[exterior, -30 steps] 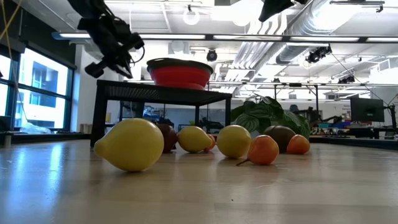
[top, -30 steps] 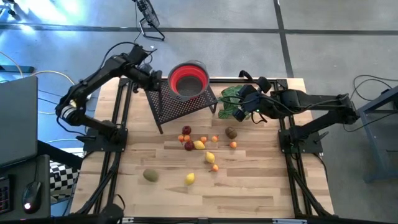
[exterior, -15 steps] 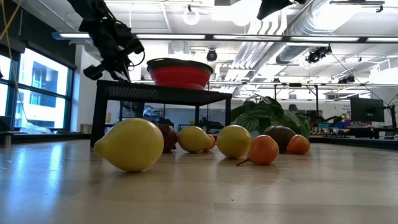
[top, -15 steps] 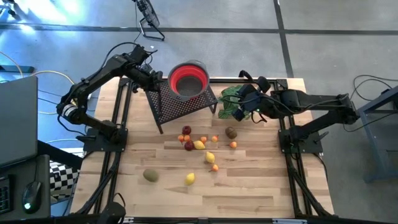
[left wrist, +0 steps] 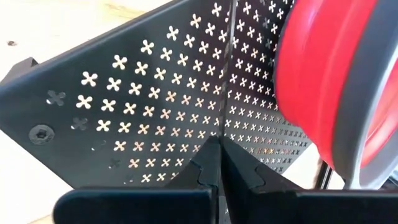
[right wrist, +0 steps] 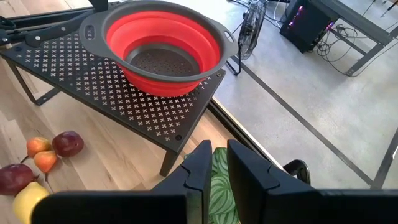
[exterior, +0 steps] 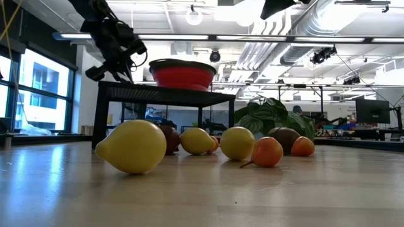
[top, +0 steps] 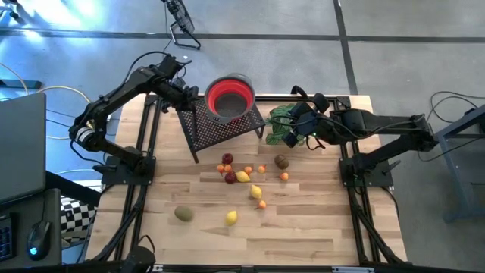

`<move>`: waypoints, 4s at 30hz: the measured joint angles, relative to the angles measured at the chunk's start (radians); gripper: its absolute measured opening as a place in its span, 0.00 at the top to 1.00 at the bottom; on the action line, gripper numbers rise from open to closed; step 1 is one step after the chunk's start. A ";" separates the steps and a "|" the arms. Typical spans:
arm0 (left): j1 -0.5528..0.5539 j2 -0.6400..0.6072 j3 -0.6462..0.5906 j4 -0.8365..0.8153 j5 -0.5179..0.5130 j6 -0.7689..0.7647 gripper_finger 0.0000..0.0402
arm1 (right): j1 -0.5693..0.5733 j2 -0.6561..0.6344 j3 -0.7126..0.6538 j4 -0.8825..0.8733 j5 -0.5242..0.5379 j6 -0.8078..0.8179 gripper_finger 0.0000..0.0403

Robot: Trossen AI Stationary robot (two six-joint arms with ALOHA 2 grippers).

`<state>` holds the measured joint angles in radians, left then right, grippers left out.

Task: Pick & Place Fruit
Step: Put the black knife on the shelf, then put the left green kiwi into the red basket on the shelf

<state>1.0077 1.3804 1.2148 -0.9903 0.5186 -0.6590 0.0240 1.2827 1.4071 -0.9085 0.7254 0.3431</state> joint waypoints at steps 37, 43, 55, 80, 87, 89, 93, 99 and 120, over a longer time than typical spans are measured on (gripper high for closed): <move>0.000 0.094 0.001 0.055 -0.116 0.001 0.87 | -0.001 0.000 0.000 0.000 0.000 -0.008 0.89; 0.000 0.094 0.001 0.070 -0.105 0.005 0.80 | -0.001 0.000 0.000 0.000 0.000 -0.008 0.89; 0.000 0.095 0.055 0.081 -0.131 0.089 0.80 | 0.000 0.000 0.000 0.000 0.000 -0.008 0.89; -0.154 0.027 0.367 -0.108 -0.154 0.297 0.98 | 0.000 0.000 0.000 -0.001 0.000 -0.019 0.89; -0.274 -0.037 0.367 -0.074 -0.206 0.341 0.99 | 0.000 0.000 0.000 -0.001 0.000 -0.035 0.89; -0.315 -0.050 0.367 -0.041 -0.233 0.341 0.99 | 0.000 0.000 0.000 -0.001 0.000 -0.035 0.89; -0.395 -0.077 0.367 0.029 -0.252 0.341 0.99 | -0.001 0.000 0.000 -0.001 0.000 -0.035 0.89; -0.504 -0.082 0.367 0.137 -0.300 0.342 0.99 | -0.001 0.000 0.000 0.000 0.000 -0.035 0.89; -0.813 -0.082 0.367 0.210 -0.473 0.385 0.99 | 0.000 0.000 0.000 0.000 -0.028 -0.035 0.89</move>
<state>0.1947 1.2987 1.5818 -0.7803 0.0455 -0.2737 0.0238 1.2827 1.4067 -0.9081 0.6975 0.3084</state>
